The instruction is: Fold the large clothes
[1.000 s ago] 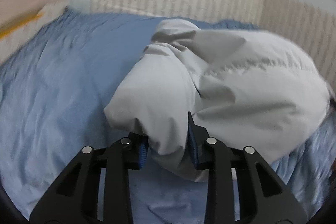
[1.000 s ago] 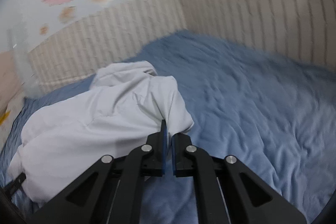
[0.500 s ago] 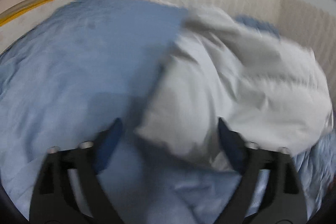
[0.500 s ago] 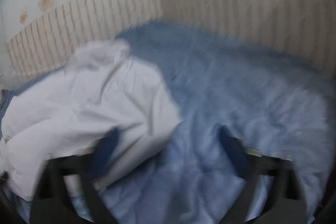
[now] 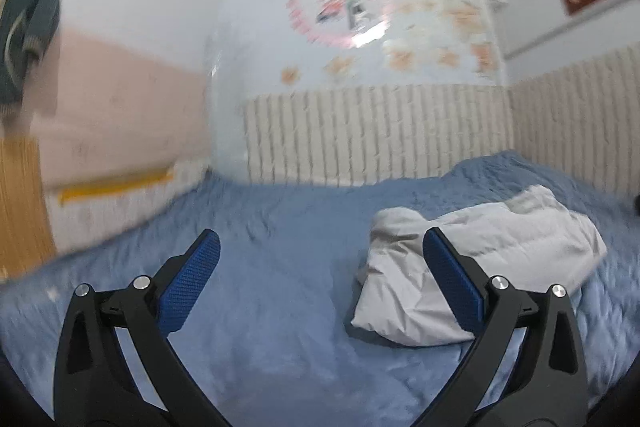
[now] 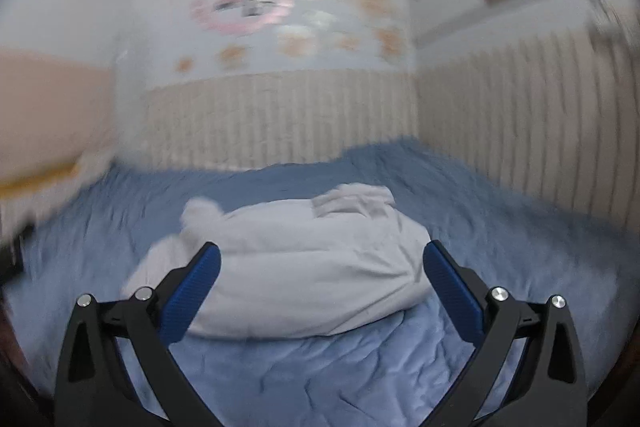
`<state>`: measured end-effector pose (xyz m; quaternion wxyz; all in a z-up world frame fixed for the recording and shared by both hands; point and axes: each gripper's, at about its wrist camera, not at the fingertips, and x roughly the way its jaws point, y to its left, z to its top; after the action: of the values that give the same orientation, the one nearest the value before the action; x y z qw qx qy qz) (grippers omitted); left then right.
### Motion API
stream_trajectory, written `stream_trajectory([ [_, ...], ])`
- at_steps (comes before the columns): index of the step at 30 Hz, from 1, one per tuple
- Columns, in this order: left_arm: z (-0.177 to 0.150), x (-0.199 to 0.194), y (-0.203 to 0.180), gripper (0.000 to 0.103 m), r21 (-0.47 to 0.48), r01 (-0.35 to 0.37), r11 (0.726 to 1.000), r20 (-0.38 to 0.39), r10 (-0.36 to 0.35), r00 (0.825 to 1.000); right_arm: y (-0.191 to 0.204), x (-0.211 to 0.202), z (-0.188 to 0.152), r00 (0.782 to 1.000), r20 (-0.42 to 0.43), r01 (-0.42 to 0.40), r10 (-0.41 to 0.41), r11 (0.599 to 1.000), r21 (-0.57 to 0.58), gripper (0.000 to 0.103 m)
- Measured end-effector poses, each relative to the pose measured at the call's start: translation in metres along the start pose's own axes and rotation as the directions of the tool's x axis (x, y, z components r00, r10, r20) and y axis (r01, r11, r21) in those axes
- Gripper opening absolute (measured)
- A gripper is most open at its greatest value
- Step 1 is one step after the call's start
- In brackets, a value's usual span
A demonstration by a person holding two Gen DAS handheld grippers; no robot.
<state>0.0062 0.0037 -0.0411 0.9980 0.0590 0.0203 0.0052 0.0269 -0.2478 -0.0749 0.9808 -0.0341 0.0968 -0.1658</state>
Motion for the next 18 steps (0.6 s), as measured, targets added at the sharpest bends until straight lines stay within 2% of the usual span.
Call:
stream_trajectory([
  [1,0.004,0.005,-0.018,0.1,0.007,-0.002,1.0,-0.001,0.002,1.0,0.011,-0.006,-0.007,1.0,-0.003,-0.011,0.011,0.998,-0.057,0.101],
  [2,-0.002,-0.002,-0.013,0.1,-0.01,-0.008,1.0,-0.023,0.008,1.0,0.018,-0.01,-0.009,1.0,-0.007,-0.028,0.028,0.996,-0.089,0.101],
  [4,-0.011,-0.005,-0.003,0.1,-0.035,-0.04,0.999,-0.077,0.037,0.996,0.027,-0.025,-0.004,0.999,0.042,-0.002,0.007,0.993,-0.12,0.101],
  [6,-0.007,-0.005,-0.003,0.1,-0.053,-0.077,0.996,-0.073,0.073,0.995,0.027,-0.026,-0.004,0.998,0.054,0.027,-0.021,0.993,-0.115,0.101],
  [12,-0.015,0.027,-0.009,0.1,-0.073,-0.085,0.994,-0.192,0.07,0.979,0.016,-0.017,-0.002,1.0,-0.009,0.002,-0.003,0.999,-0.053,0.101],
  [15,-0.017,0.046,-0.026,0.1,-0.032,-0.084,0.996,-0.218,0.075,0.973,0.005,-0.004,-0.002,0.998,-0.06,-0.01,0.01,1.0,-0.005,0.101],
  [18,-0.02,0.048,-0.046,0.1,0.01,-0.075,0.997,-0.201,0.076,0.977,-0.002,0.0,-0.004,0.998,-0.069,-0.004,0.006,0.999,0.034,0.101],
])
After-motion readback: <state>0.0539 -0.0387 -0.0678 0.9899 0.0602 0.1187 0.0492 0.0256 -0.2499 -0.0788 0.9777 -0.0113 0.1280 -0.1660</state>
